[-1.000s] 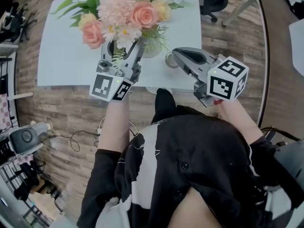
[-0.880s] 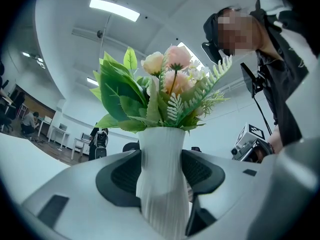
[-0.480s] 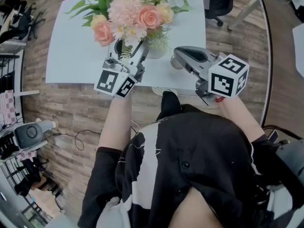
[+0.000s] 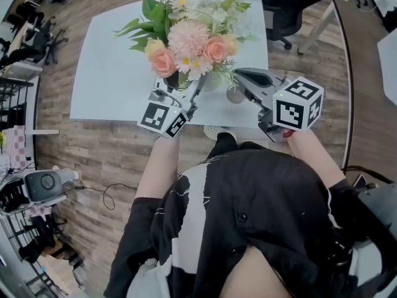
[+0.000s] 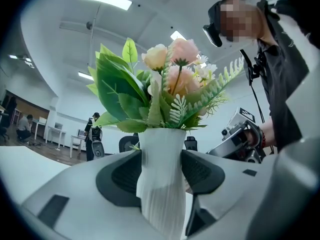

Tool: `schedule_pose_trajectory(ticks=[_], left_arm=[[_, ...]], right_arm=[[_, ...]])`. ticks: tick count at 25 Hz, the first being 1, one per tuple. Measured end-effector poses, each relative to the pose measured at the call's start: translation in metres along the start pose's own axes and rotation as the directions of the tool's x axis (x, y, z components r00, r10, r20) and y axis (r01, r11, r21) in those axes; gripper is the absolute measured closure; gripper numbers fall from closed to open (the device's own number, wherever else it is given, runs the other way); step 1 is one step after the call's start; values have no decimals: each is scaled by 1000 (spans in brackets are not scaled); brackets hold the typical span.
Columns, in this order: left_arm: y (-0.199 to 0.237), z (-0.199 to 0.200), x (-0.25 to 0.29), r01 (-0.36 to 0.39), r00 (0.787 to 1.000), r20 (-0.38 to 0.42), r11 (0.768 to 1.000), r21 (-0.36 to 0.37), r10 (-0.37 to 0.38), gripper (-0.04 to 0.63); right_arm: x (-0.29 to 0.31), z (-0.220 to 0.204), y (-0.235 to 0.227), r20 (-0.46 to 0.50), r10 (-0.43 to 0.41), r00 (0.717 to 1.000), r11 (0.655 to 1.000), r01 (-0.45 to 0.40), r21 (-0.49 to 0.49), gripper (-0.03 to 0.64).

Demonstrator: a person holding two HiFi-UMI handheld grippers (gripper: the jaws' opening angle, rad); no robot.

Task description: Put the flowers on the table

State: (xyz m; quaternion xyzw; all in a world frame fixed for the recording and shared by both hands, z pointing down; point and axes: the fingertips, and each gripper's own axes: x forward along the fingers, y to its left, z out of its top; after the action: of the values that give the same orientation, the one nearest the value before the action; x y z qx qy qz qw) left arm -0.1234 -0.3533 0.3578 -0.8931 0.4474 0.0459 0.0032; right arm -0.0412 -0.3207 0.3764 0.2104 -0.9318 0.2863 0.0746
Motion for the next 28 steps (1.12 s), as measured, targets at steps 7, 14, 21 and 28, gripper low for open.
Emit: schedule_pose_trajectory(ticks=[7,14,21,28], left_arm=[[1,3,4,-15,1000,-8,1000,2,15,341],[-5,-3,1,-9,1000,-22,1000,-16,8,339],[-4,-1,0,0,999,-37,1000,-28,-1,336],[-4,-1,1,18,998,-65,999,-30,-20,336]], right_arm=[[-4,12,2,20,7,1000,1000,-7,-14,603],[-11,2,9,-1,8,1000,1000,-8,-20,603],[-16,5,15,-8,5,1000,999,-5,-44,603],[-19,11,17,1,9,1000,998,-9,-58,603]])
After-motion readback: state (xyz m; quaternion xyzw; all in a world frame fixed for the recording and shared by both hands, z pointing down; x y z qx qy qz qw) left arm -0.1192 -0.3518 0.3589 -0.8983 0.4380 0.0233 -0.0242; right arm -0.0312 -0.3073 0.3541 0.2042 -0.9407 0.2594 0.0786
